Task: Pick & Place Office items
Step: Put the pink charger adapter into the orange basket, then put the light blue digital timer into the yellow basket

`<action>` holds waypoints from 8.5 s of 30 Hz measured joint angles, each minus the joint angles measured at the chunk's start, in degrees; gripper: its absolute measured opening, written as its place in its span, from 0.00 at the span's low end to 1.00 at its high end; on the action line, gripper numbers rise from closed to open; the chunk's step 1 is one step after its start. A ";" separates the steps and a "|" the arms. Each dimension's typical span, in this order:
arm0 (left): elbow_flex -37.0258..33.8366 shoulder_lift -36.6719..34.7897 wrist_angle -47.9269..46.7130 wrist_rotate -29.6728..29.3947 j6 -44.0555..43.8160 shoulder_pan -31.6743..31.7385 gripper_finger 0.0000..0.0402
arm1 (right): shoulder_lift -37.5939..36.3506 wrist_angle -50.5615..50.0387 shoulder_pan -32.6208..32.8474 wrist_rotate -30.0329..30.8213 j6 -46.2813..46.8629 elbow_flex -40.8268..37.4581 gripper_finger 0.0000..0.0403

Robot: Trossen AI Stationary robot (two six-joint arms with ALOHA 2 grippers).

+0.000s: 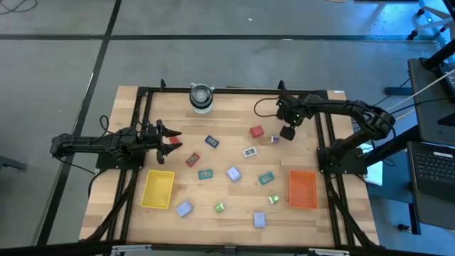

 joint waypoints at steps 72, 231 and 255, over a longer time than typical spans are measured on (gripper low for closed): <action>0.02 -0.01 15.76 10.85 4.29 -0.01 0.57 | -32.12 -1.27 9.25 -17.79 9.39 20.46 0.48; 2.10 6.14 11.17 11.33 -6.19 -0.01 0.58 | 0.04 12.10 54.77 2.42 17.59 4.91 0.70; 2.05 6.48 11.14 11.44 -7.40 -0.02 0.58 | 7.28 10.24 56.40 0.05 19.91 3.50 0.70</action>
